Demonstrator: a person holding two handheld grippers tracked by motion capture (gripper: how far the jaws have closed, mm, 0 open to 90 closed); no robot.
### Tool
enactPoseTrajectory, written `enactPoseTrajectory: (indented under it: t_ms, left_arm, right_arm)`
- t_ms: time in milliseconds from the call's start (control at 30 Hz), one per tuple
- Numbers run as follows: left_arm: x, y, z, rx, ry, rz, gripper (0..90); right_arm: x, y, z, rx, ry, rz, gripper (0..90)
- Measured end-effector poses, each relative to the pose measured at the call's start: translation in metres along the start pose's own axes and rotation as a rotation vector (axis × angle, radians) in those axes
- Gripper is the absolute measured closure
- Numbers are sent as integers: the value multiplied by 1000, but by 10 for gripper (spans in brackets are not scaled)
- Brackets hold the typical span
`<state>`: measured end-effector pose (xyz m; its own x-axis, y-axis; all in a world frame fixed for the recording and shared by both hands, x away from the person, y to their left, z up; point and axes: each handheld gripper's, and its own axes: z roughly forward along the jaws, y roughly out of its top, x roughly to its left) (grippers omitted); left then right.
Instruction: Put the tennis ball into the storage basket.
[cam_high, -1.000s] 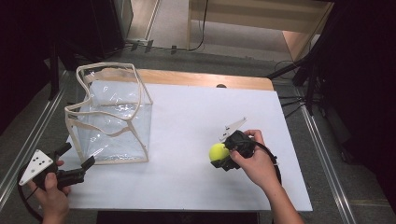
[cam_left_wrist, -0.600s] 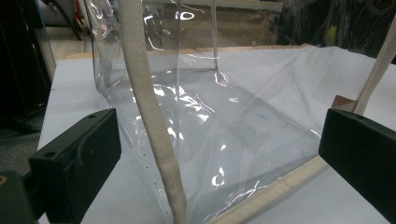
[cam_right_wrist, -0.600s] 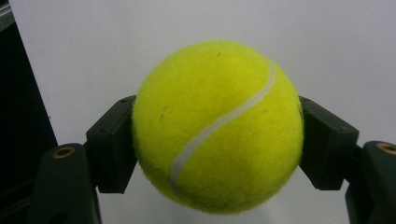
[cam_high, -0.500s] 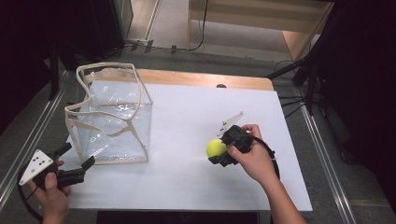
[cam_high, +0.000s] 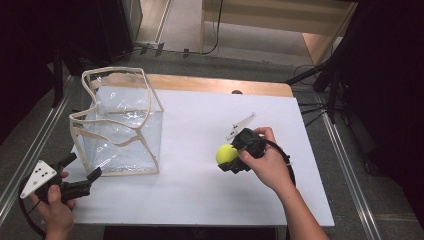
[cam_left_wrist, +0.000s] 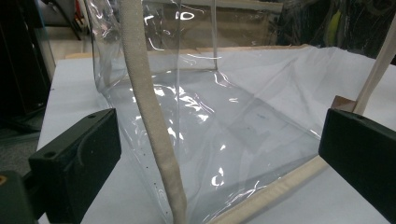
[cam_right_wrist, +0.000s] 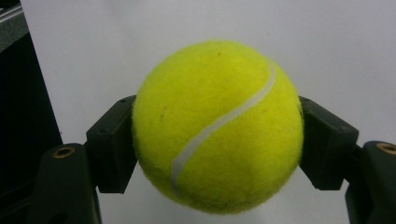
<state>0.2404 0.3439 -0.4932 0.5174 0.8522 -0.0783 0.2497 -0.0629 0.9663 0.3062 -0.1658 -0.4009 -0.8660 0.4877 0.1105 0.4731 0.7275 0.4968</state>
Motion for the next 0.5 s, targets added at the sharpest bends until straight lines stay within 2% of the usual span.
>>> enactPoseTrajectory:
  t_ms: [500]
  left_arm:
    - [1,0,0,3,-1,4,0]
  right_arm:
    - [0,23,-5,3,7,-20,233]
